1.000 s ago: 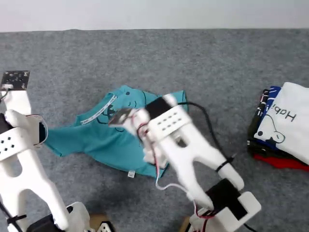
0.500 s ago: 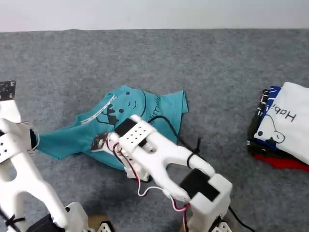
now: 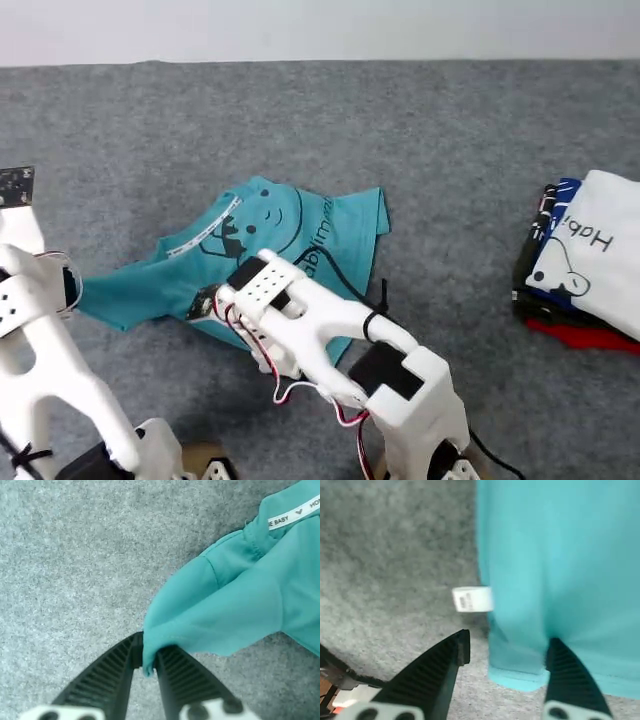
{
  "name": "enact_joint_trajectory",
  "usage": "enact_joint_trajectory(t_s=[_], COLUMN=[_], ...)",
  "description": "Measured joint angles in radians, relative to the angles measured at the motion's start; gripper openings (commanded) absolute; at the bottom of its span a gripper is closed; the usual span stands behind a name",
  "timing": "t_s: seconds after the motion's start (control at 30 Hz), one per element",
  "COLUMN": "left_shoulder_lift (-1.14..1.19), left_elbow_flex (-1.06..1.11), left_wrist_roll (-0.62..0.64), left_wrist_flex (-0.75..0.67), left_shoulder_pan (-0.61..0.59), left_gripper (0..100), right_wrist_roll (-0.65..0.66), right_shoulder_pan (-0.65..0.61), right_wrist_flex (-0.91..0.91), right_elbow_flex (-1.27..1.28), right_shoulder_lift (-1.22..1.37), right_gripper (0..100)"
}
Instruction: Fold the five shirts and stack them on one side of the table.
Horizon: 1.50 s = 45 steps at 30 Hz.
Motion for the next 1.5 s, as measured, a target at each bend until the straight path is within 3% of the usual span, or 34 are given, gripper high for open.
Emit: enact_joint_trajectory(t_s=[0.3, 0.57, 0.73, 0.83, 1.03, 1.33, 1.5], left_shoulder_lift=[0.000, 0.000, 0.000, 0.000, 0.000, 0.000, 0.000], left_elbow_flex=[0.000, 0.000, -0.020, -0.020, -0.020, -0.020, -0.020], left_wrist_roll=[0.000, 0.000, 0.000, 0.000, 0.000, 0.000, 0.000], left_wrist_flex=[0.000, 0.003, 0.038, 0.038, 0.054, 0.066, 0.066], left_shoulder_pan=[0.000, 0.000, 0.000, 0.000, 0.000, 0.000, 0.000], left_gripper=[1, 1, 1, 1, 1, 1, 1], right_wrist_roll=[-0.011, -0.032, -0.012, 0.002, 0.005, 0.011, 0.012], right_shoulder_pan=[0.072, 0.167, 0.216, 0.216, 0.218, 0.315, 0.328], right_wrist_flex=[0.012, 0.255, 0.275, 0.275, 0.275, 0.275, 0.278], right_elbow_flex=[-0.044, -0.253, -0.325, -0.325, -0.325, -0.325, -0.370], right_shoulder_lift=[0.025, 0.086, 0.028, 0.020, 0.020, 0.020, -0.005], right_gripper=[0.6, 1.0, 1.0, 2.9, 18.2, 18.3, 11.9])
